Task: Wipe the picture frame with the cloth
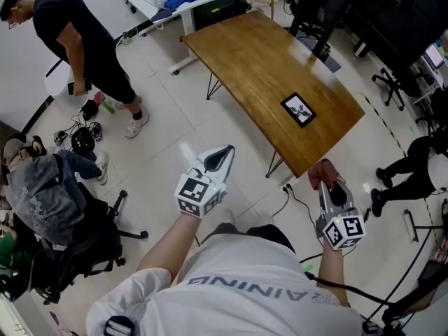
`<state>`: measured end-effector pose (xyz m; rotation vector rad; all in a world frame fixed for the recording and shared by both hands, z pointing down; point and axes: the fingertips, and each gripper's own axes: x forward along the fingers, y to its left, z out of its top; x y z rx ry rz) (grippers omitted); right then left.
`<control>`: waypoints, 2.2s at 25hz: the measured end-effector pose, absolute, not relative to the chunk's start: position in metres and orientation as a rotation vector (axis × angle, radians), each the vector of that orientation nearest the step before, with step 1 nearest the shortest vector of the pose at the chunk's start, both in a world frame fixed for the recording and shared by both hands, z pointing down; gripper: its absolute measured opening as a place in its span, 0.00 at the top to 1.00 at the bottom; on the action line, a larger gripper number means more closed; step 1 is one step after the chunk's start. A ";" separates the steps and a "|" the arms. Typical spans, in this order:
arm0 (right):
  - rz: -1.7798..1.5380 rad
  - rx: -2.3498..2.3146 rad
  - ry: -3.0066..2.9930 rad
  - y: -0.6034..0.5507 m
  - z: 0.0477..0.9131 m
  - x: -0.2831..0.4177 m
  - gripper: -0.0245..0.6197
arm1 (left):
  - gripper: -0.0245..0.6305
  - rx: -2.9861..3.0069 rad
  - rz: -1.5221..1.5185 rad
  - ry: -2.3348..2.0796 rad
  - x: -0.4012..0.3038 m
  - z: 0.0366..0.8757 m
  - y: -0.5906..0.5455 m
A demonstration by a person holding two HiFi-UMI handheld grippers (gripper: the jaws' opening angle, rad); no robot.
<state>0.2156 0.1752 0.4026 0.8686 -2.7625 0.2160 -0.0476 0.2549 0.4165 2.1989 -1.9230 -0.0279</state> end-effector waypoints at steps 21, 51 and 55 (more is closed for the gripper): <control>0.387 0.960 -2.825 -0.043 0.425 0.195 0.80 | 0.96 2.364 0.076 -1.786 -0.046 0.406 0.030; 0.778 1.590 -2.498 -0.105 0.472 0.148 0.80 | 0.96 2.531 0.513 -0.871 -0.016 0.577 -0.132; 0.796 1.557 -2.495 -0.111 0.482 0.137 0.80 | 0.96 2.501 0.630 -0.819 -0.010 0.614 -0.130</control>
